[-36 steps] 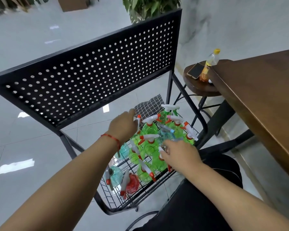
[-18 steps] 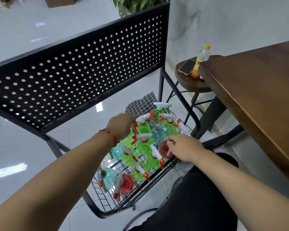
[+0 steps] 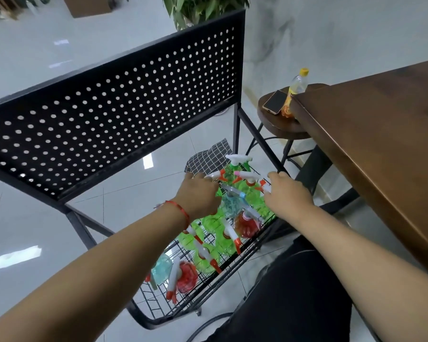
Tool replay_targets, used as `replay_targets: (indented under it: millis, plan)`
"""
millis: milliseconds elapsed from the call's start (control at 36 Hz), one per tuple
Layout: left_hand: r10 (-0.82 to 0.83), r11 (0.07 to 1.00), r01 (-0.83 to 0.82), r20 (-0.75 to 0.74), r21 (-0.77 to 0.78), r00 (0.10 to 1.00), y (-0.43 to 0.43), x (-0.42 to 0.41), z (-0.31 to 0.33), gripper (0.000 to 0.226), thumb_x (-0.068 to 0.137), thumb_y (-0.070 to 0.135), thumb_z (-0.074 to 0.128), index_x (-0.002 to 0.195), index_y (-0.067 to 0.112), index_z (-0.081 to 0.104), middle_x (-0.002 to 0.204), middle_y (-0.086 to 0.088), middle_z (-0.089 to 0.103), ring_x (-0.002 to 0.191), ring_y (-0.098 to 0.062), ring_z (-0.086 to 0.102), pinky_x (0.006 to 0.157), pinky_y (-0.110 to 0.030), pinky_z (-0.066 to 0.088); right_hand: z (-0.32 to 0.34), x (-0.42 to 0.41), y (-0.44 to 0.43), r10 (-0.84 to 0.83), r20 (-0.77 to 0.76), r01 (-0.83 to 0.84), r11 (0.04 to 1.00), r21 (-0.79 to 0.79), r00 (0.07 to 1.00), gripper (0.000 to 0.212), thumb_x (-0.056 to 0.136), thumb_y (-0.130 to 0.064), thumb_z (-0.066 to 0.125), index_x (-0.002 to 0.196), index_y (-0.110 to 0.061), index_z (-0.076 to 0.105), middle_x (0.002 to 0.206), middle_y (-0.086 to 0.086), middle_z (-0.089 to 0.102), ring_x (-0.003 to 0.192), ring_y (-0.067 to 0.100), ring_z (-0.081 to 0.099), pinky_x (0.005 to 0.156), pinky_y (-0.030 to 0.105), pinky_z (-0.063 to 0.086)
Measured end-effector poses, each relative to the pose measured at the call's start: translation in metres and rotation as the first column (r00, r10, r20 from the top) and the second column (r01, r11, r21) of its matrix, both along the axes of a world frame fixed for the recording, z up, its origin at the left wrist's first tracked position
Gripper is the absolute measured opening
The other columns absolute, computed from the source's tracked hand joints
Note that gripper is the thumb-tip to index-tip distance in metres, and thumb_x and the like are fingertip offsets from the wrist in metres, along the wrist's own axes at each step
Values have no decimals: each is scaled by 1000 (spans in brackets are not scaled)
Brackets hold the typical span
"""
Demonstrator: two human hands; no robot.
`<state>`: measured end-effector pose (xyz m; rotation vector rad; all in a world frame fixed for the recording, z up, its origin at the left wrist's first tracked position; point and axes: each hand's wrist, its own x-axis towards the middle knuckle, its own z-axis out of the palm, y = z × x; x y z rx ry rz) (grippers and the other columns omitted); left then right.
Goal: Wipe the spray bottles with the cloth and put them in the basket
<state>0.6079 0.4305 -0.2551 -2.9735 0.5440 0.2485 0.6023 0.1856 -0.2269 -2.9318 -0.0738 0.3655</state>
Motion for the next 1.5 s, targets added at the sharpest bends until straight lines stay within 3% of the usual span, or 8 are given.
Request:
replay_targets:
  millis: [139, 278, 583, 833, 1028, 1194, 1333, 1500]
  plan:
    - [64, 993, -52, -114, 106, 991, -20, 2, -8, 21, 99, 26, 56, 78, 21, 56, 96, 0, 70, 96, -25, 67, 114, -51, 34, -15, 18, 1, 0, -107, -16, 989, -148, 994, 26, 103, -25, 51, 127, -18, 59, 120, 8, 68, 109, 34, 66, 76, 35, 46]
    - [120, 992, -113, -106, 63, 987, -27, 3, -20, 46, 87, 8, 54, 132, 18, 57, 93, 0, 66, 84, -26, 68, 108, -48, 38, -28, 19, -10, 27, -118, -34, 998, -61, 993, 12, 102, -25, 55, 109, -26, 64, 106, 3, 69, 93, 31, 63, 68, 33, 44]
    - [279, 960, -278, -123, 27, 952, -31, 1, -12, 18, 86, 6, 50, 96, 18, 60, 74, 3, 54, 69, -22, 58, 102, -42, 39, -20, 16, -20, 49, -194, -34, 996, 83, 980, 31, 103, -32, 45, 80, -25, 65, 83, -1, 66, 78, 23, 60, 68, 35, 46]
    - [352, 935, -356, -147, 1, 924, -31, 4, -14, 12, 90, 11, 53, 95, 20, 59, 73, 4, 49, 73, -25, 55, 98, -41, 41, -21, 10, -18, 152, -220, -169, 984, -56, 964, 40, 88, 7, 44, 106, -19, 69, 110, 6, 68, 98, 31, 66, 74, 32, 45]
    - [337, 942, -335, -54, 36, 940, -23, 14, 0, 12, 93, 13, 52, 94, 21, 61, 72, 6, 51, 70, -21, 56, 97, -42, 38, -21, 13, -17, 173, -145, -177, 984, -12, 974, 22, 99, -10, 45, 108, -25, 57, 112, 6, 65, 93, 32, 62, 71, 38, 49]
    - [325, 881, -356, -149, -311, 934, 1, 57, 20, 44, 101, 14, 52, 145, 16, 50, 115, -14, 68, 102, -37, 67, 79, -38, 51, -3, 37, -5, 107, 77, -118, 981, 155, 991, 35, 99, -9, 51, 129, -22, 63, 122, 6, 68, 104, 33, 65, 86, 43, 56]
    - [222, 879, -336, -332, -339, 917, -1, 67, 13, 44, 104, 20, 53, 147, 28, 57, 132, -11, 69, 101, -25, 70, 81, -35, 54, 2, 58, 19, 178, -89, -162, 972, 168, 980, 49, 103, -25, 54, 152, -32, 51, 122, 10, 67, 94, 28, 62, 83, 41, 57]
    - [219, 904, -302, -280, -303, 935, -6, 60, -2, 40, 102, 8, 50, 132, 28, 68, 119, -7, 73, 97, -28, 66, 73, -36, 54, -10, 65, 34, 140, -241, -75, 963, 259, 960, 33, 103, -17, 45, 129, -22, 65, 103, 4, 69, 91, 26, 73, 78, 49, 64]
